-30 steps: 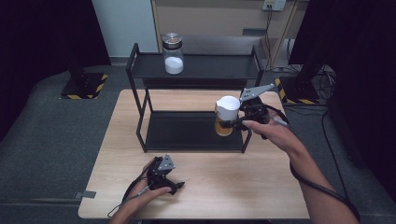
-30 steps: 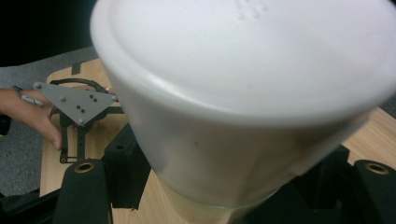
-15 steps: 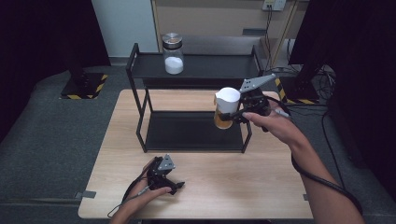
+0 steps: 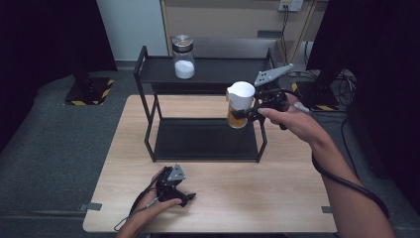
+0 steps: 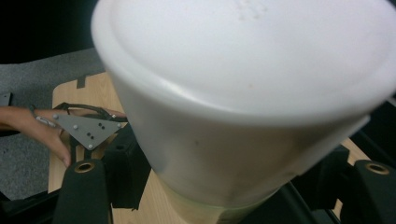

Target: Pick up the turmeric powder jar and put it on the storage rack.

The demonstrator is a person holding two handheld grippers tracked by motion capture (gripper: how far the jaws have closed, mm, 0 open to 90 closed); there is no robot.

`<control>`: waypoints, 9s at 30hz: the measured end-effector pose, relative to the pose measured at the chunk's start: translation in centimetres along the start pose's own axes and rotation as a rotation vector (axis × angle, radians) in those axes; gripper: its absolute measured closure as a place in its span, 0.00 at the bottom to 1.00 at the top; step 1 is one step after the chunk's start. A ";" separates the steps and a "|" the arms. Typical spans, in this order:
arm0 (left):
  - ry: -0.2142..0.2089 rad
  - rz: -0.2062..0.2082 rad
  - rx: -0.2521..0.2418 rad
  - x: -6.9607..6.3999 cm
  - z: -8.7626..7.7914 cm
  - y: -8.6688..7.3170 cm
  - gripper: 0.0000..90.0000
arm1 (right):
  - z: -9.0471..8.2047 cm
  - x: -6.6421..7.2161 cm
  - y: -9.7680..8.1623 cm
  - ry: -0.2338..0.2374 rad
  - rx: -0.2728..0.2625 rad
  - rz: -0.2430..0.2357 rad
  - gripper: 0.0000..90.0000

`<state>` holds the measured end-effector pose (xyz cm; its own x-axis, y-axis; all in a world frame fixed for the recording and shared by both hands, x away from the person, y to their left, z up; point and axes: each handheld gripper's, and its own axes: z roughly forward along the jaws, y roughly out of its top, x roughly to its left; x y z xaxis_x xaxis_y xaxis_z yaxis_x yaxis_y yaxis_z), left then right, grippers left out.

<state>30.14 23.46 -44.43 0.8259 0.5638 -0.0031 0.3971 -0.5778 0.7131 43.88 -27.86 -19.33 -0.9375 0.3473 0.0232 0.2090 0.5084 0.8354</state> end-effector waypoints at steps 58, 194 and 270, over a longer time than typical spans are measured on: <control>-0.002 0.004 0.000 0.1 0.0 0.0 0.00 | -1.8 -4.2 11.1 -0.059 -0.026 -0.004 0.35; 0.001 -0.001 -0.001 0.0 0.0 0.0 0.00 | 9.6 10.0 -10.1 -0.107 0.121 0.001 0.10; 0.003 -0.002 0.000 -0.1 0.1 0.1 0.00 | 4.8 9.3 -27.2 -0.476 0.153 0.361 0.06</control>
<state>30.11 23.34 -44.43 0.8241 0.5664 -0.0023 0.3984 -0.5769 0.7131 30.86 -34.70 -44.46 -0.5803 0.8143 0.0130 0.5610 0.3881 0.7312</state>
